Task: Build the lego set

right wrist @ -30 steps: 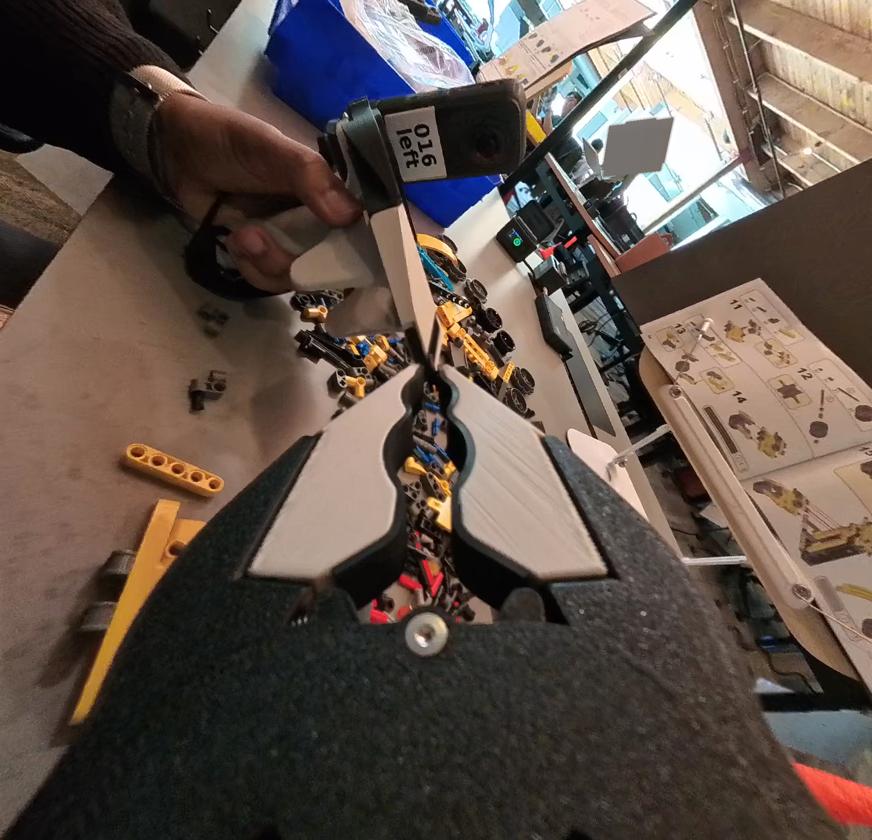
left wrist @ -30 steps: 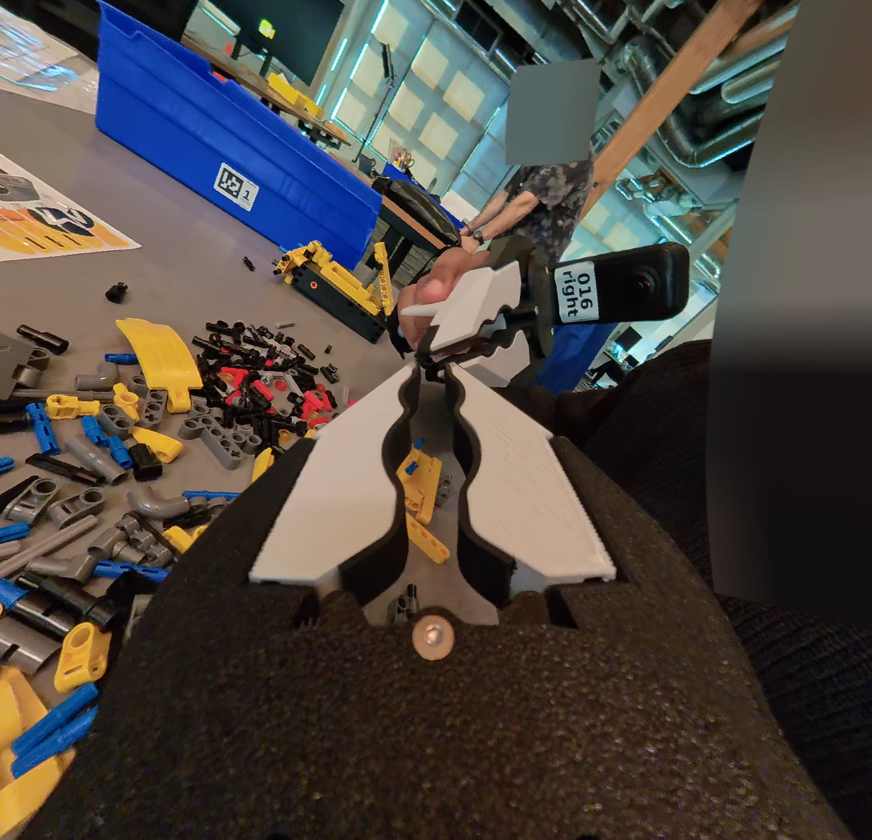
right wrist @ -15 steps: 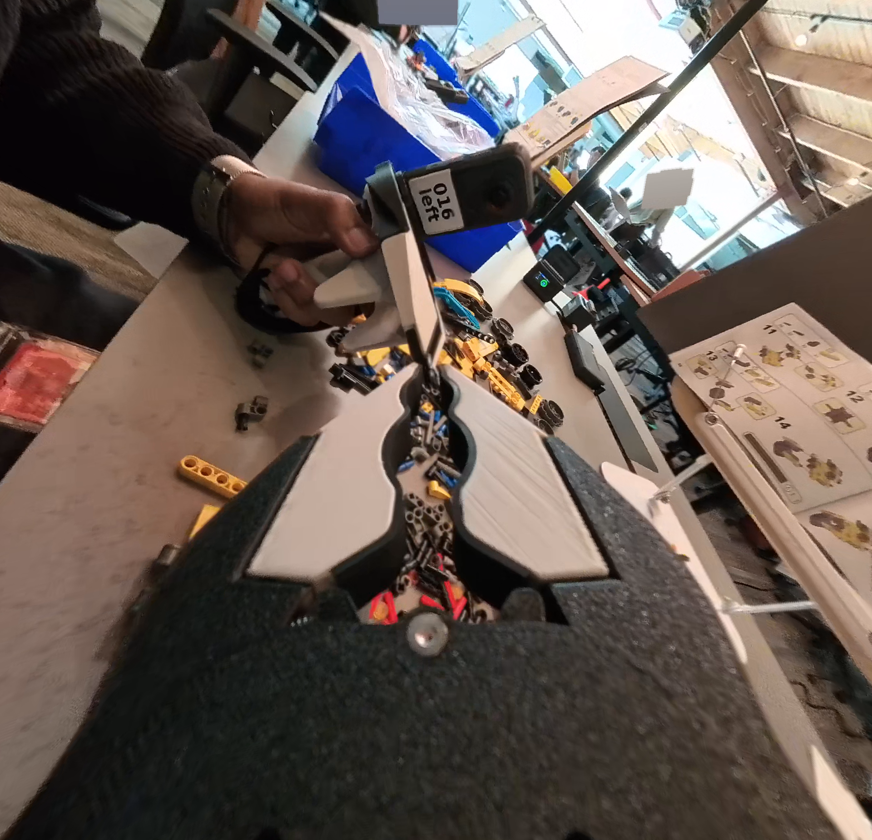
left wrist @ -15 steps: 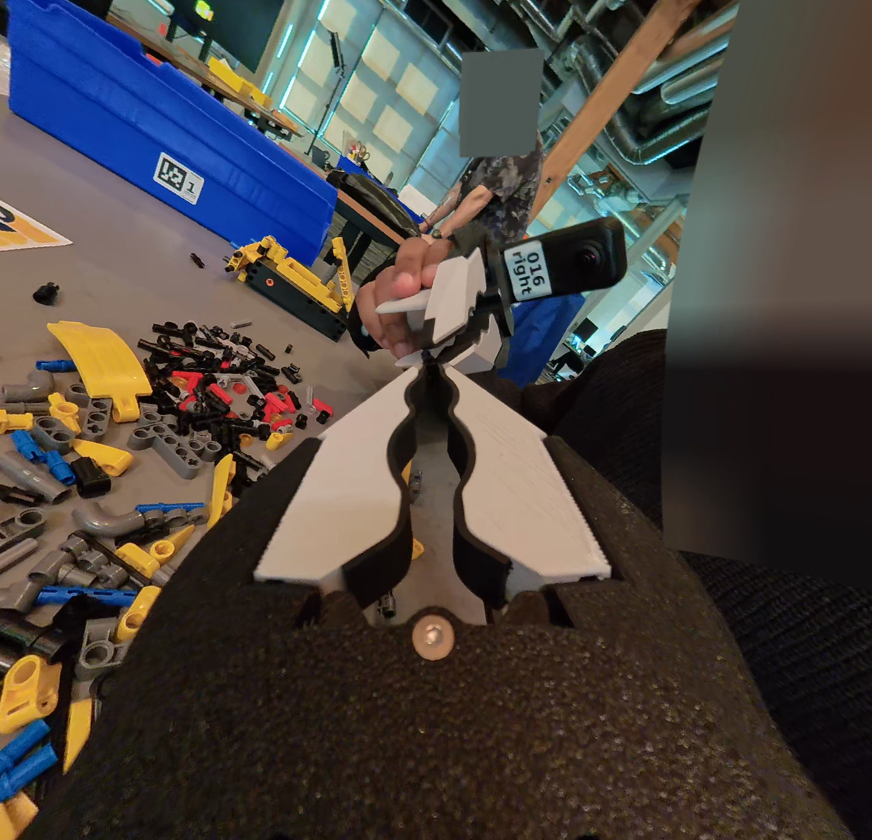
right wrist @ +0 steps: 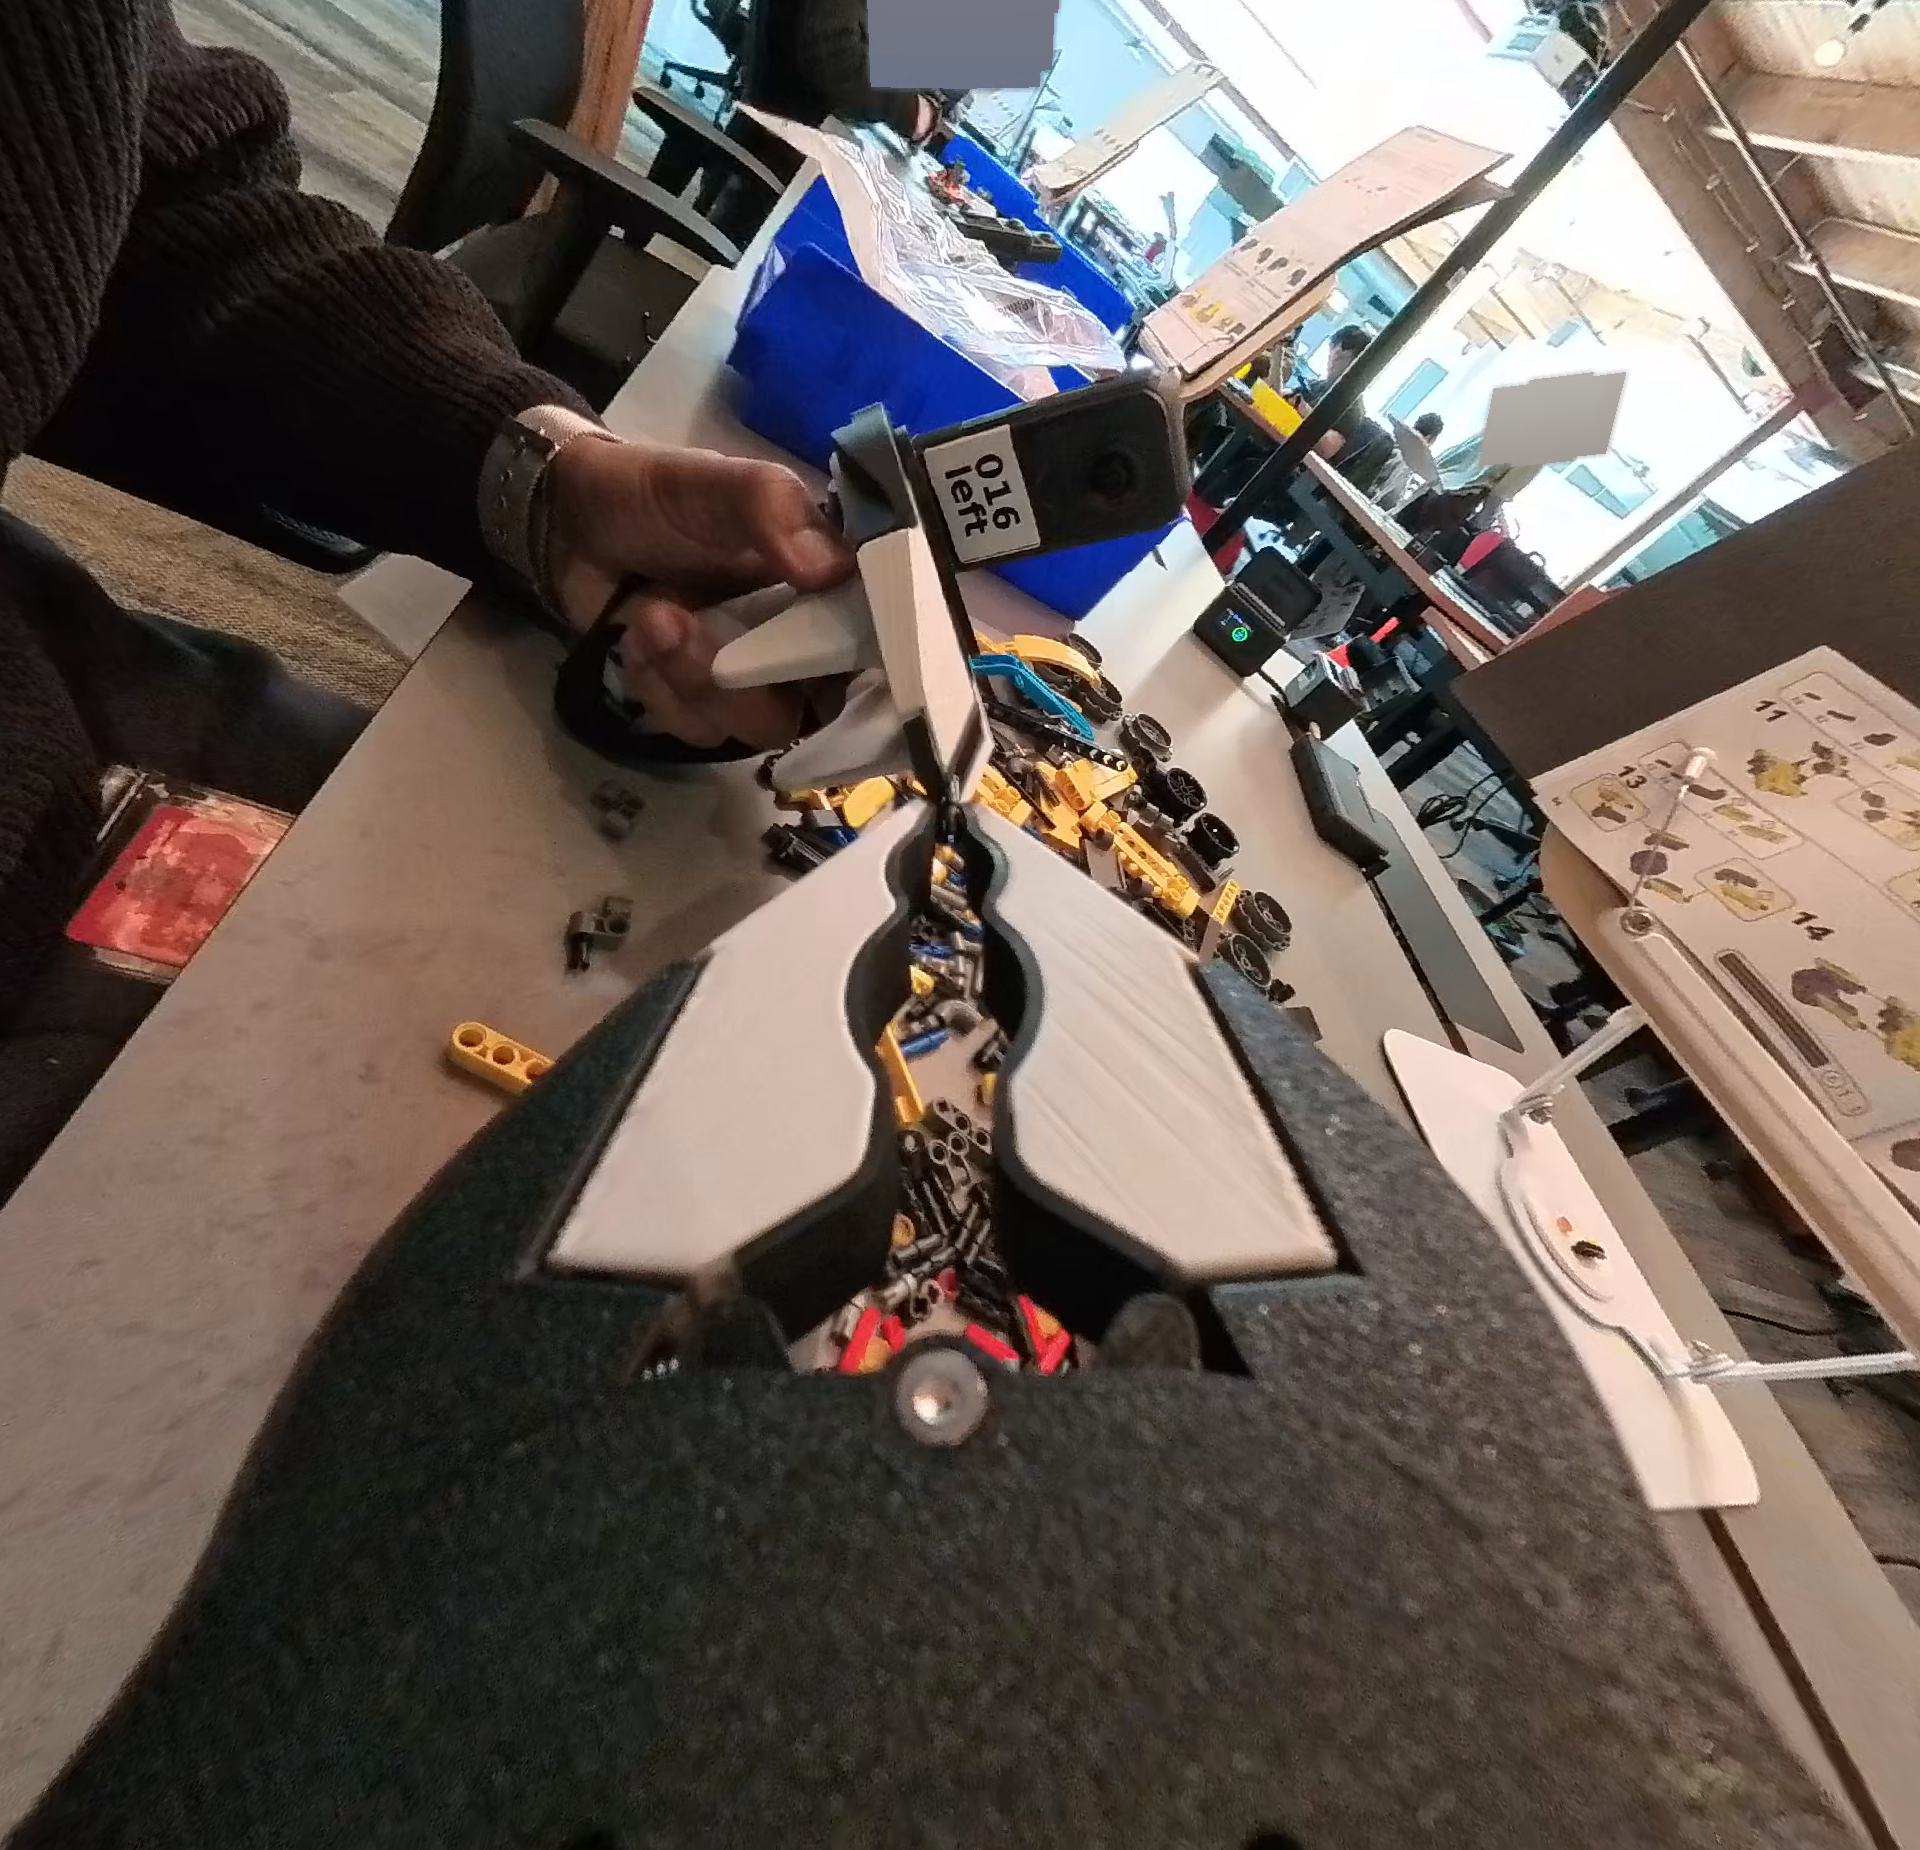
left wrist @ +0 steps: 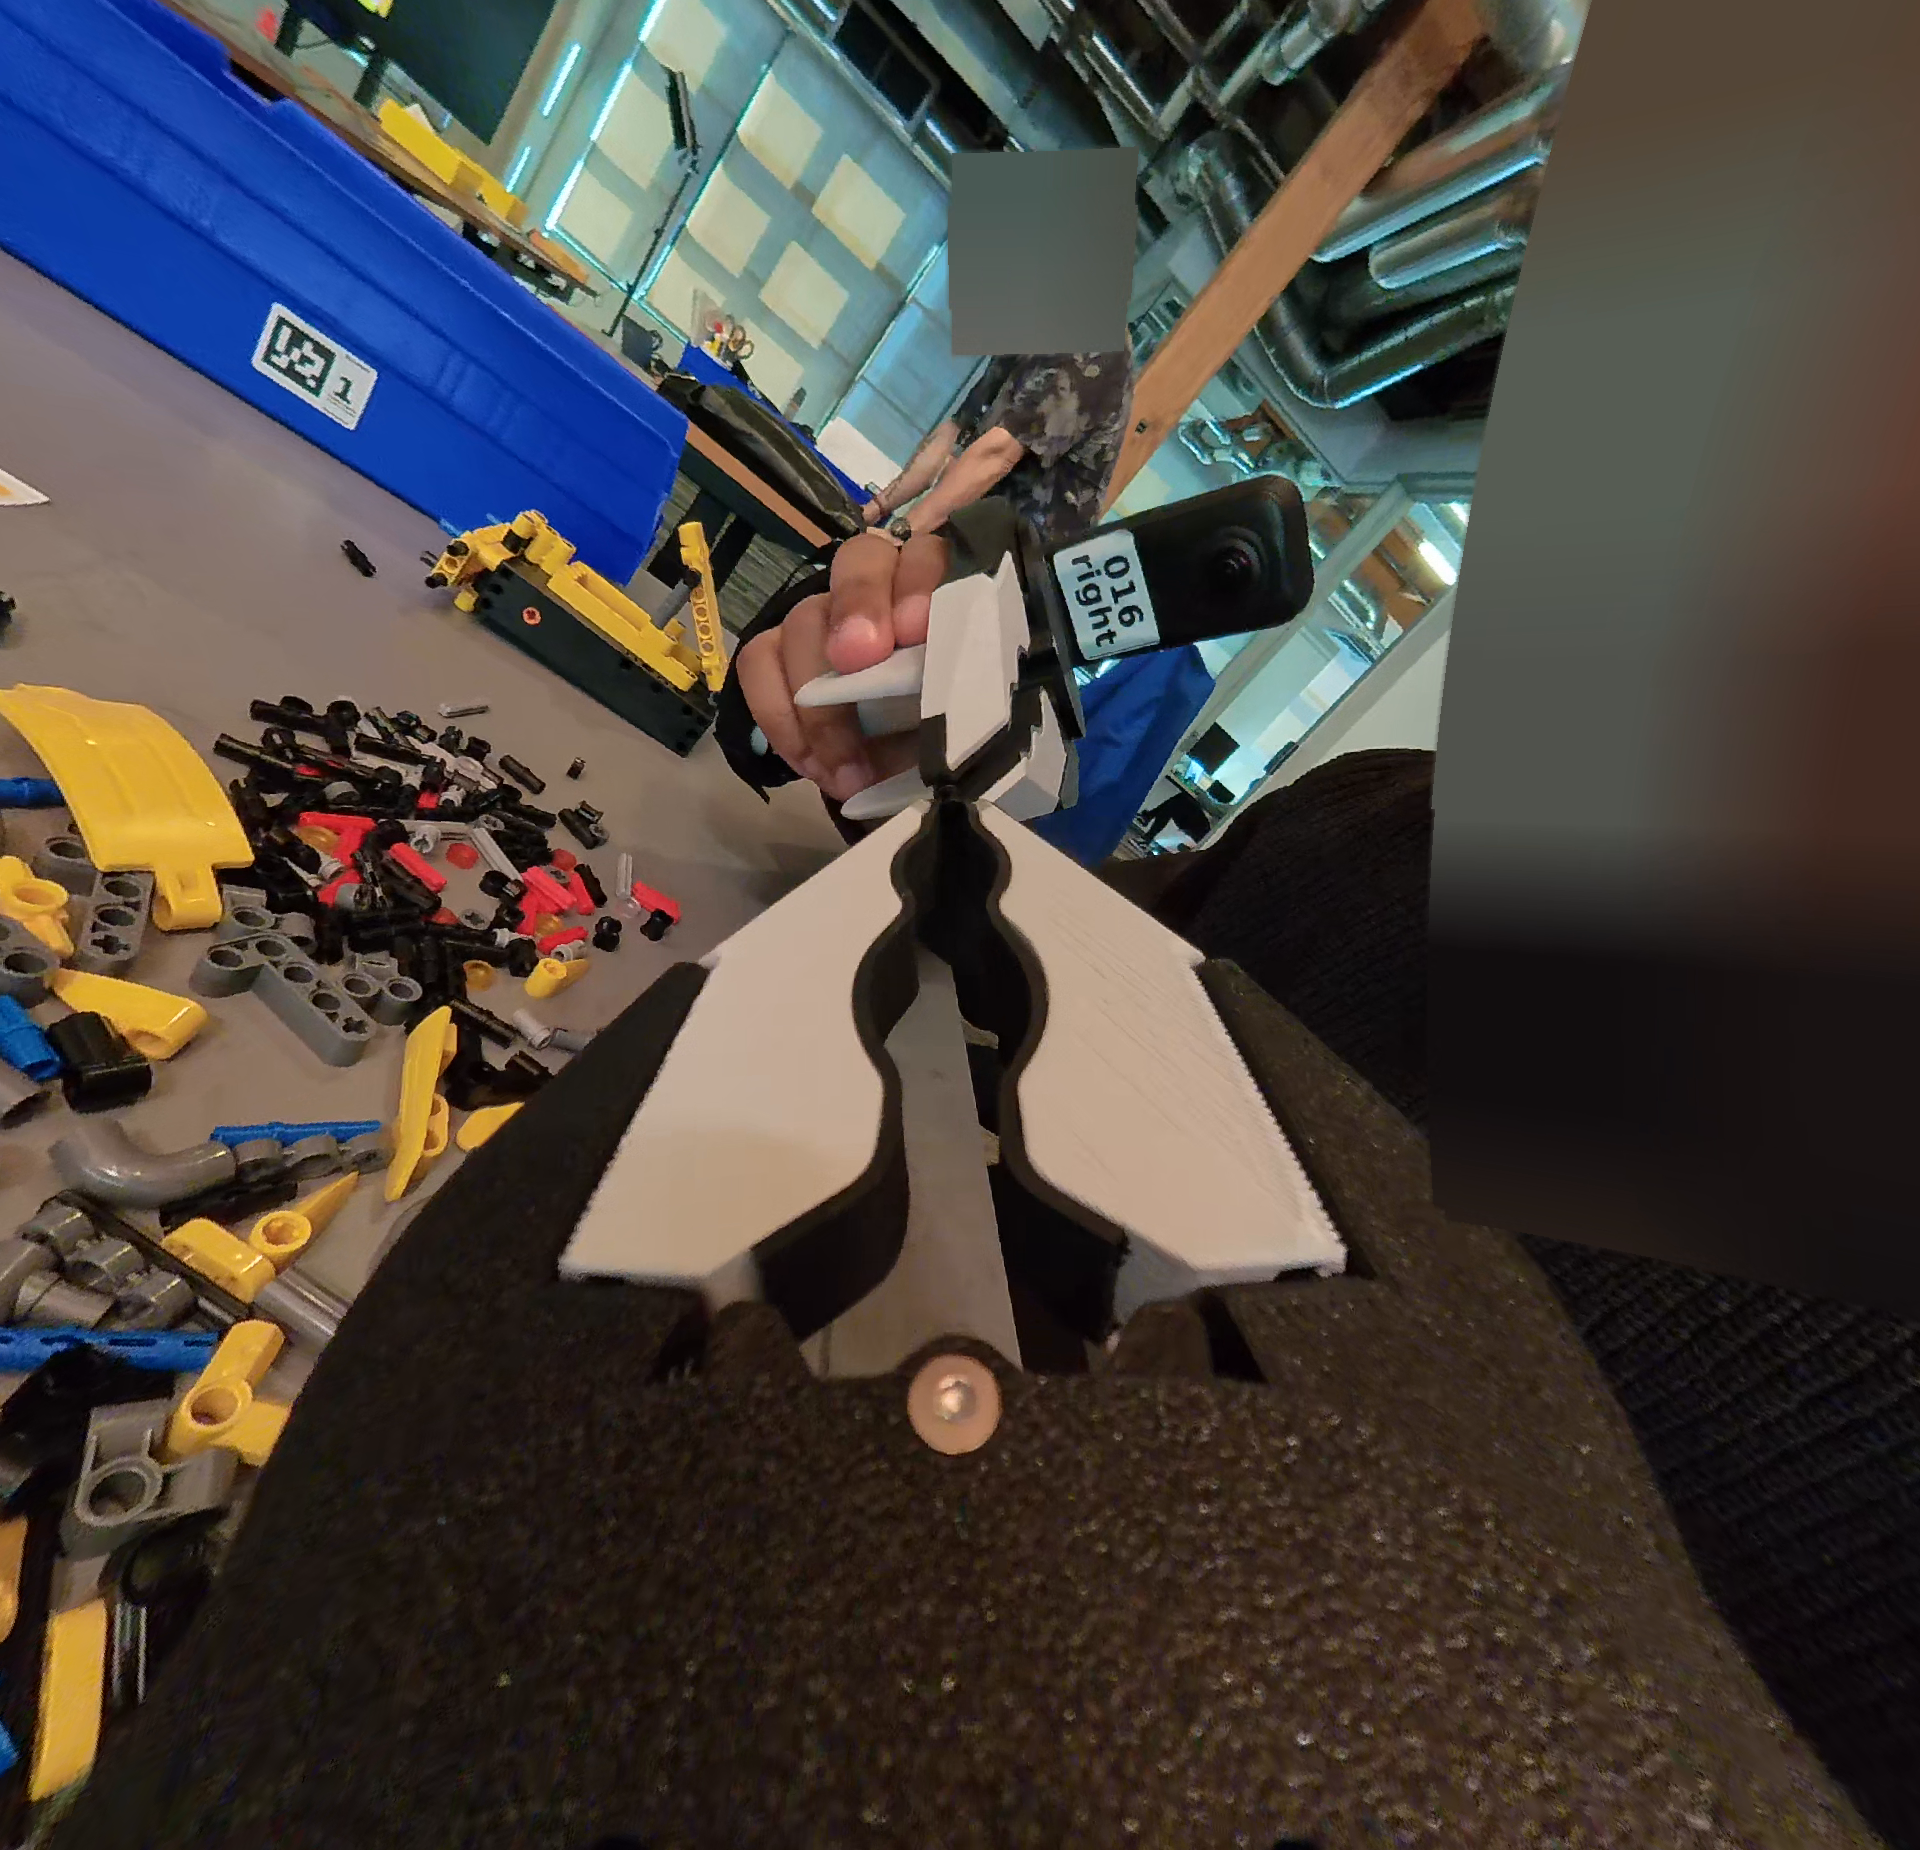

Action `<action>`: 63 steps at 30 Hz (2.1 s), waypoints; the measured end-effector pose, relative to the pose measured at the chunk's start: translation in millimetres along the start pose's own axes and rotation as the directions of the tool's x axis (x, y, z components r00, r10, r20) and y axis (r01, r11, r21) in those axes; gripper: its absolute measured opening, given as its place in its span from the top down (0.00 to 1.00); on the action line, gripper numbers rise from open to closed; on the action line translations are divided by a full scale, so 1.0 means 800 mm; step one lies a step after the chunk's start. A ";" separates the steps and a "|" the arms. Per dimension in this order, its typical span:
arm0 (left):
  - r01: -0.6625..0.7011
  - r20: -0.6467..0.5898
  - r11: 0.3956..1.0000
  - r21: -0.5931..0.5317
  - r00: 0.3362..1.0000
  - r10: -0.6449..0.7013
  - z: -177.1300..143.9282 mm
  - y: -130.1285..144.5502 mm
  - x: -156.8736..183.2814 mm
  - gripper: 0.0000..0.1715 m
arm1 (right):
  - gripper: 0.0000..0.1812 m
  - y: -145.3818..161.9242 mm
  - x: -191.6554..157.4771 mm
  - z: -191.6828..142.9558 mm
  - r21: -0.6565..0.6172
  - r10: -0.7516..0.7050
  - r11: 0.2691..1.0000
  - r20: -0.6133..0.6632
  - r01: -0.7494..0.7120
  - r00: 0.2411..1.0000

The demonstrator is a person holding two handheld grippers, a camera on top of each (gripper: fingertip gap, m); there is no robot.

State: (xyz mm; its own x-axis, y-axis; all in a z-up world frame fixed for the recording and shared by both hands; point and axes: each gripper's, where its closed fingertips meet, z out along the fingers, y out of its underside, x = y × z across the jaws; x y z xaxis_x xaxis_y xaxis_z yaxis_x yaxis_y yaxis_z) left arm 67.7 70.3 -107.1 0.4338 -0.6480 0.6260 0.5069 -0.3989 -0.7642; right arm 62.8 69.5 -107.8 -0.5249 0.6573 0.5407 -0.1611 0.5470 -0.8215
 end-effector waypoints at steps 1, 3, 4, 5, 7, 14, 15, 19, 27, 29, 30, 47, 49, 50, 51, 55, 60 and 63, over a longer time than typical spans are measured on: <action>-0.010 -0.001 1.000 -0.001 1.000 0.010 0.000 0.000 0.001 0.98 | 0.98 -0.001 0.000 -0.001 0.003 0.004 1.000 0.003 -0.004 1.000; -0.035 0.006 0.999 -0.012 0.999 0.035 0.001 0.002 0.002 0.97 | 0.98 -0.002 0.000 -0.001 0.005 0.007 1.000 0.005 -0.007 1.000; -0.047 0.010 0.999 -0.020 0.999 0.047 0.002 0.004 0.002 0.96 | 0.98 -0.003 0.000 -0.002 0.006 0.007 1.000 0.006 -0.007 1.000; -0.056 0.013 0.998 -0.030 0.998 0.057 0.003 0.006 0.002 0.96 | 0.98 -0.003 -0.001 -0.002 0.007 0.007 1.000 0.009 -0.007 1.000; -0.066 0.019 0.997 -0.041 0.998 0.067 0.004 0.008 0.002 0.96 | 0.98 -0.002 -0.002 -0.002 -0.001 0.004 1.000 0.016 -0.004 1.000; -0.067 0.028 0.997 -0.031 0.997 0.067 0.002 0.005 0.000 0.98 | 0.98 0.001 -0.007 0.001 -0.022 -0.017 1.000 0.029 0.017 0.999; -0.071 0.033 0.997 -0.033 0.997 0.072 0.002 0.005 0.000 0.98 | 0.98 0.001 -0.007 0.001 -0.024 -0.017 1.000 0.028 0.018 0.999; -0.065 0.035 0.997 -0.033 0.997 0.066 0.001 0.005 -0.001 0.98 | 0.98 0.002 -0.007 0.002 -0.029 -0.025 0.999 0.022 0.025 0.999; -0.128 0.103 0.990 -0.066 0.986 0.134 0.001 0.007 -0.007 0.98 | 0.98 0.007 -0.005 0.003 -0.058 -0.049 0.997 0.005 0.050 0.999; -0.159 0.109 0.986 -0.059 0.980 0.164 -0.001 0.003 -0.004 0.98 | 0.98 0.005 -0.003 0.005 -0.040 -0.031 0.999 -0.004 0.031 1.000; -0.172 0.117 0.984 -0.052 0.977 0.177 -0.003 0.000 -0.004 0.98 | 0.97 0.003 -0.001 0.005 -0.025 -0.006 1.000 -0.005 0.005 1.000; -0.087 0.443 0.996 0.033 0.895 0.063 -0.156 0.076 0.050 0.98 | 0.86 0.042 -0.117 0.079 -0.373 0.538 0.745 -0.155 -0.553 0.829; -0.100 0.445 0.994 0.041 0.892 0.072 -0.163 0.083 0.057 0.98 | 0.85 0.041 -0.118 0.080 -0.383 0.554 0.723 -0.173 -0.574 0.814; -0.111 0.449 0.993 0.044 0.890 0.080 -0.165 0.086 0.059 0.98 | 0.85 0.037 -0.120 0.082 -0.379 0.580 0.708 -0.167 -0.595 0.797; -0.122 0.450 0.991 0.050 0.889 0.086 -0.167 0.089 0.061 0.98 | 0.85 0.034 -0.122 0.086 -0.377 0.600 0.695 -0.165 -0.612 0.783; -0.148 0.414 0.985 0.086 0.905 0.100 -0.167 0.095 0.070 0.98 | 0.85 0.041 -0.120 0.097 -0.411 0.558 0.687 -0.231 -0.600 0.797; -0.129 0.384 0.984 0.125 0.921 0.072 -0.166 0.104 0.072 0.98 | 0.85 0.056 -0.124 0.103 -0.435 0.566 0.640 -0.291 -0.634 0.771; -0.131 0.388 0.985 0.115 0.918 0.077 -0.167 0.106 0.068 0.98 | 0.85 0.056 -0.127 0.105 -0.432 0.575 0.633 -0.295 -0.643 0.763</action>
State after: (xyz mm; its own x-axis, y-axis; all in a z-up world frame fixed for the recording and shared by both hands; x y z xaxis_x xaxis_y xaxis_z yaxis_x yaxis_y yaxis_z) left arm 34.5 -85.7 -158.6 0.7268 -0.3737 0.5763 0.5280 -0.2326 -0.8168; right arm 38.4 -16.2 -214.9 -0.2467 0.9691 -0.0058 0.5964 0.1471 -0.7891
